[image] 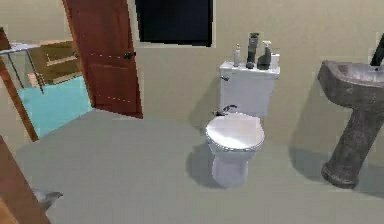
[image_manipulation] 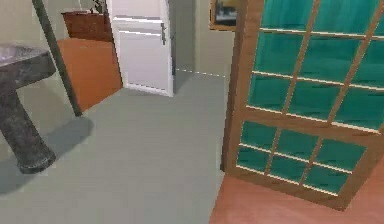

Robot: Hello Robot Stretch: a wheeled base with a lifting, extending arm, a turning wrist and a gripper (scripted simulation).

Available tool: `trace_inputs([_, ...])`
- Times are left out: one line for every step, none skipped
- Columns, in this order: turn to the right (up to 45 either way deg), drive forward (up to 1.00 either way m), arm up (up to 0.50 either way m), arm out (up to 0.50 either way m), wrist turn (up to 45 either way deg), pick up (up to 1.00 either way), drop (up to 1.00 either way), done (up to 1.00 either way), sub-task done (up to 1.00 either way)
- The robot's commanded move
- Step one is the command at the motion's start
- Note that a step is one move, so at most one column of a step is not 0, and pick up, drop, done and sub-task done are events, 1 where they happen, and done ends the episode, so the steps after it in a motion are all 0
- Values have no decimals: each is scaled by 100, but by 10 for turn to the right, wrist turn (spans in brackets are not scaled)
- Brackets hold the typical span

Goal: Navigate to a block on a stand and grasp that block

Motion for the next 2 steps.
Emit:
trace_inputs([0, 60, 0, 0, 0, 0, 0, 0, 0])
trace_inputs([-420, 0, 0, 0, 0, 0, 0, 0, 0])
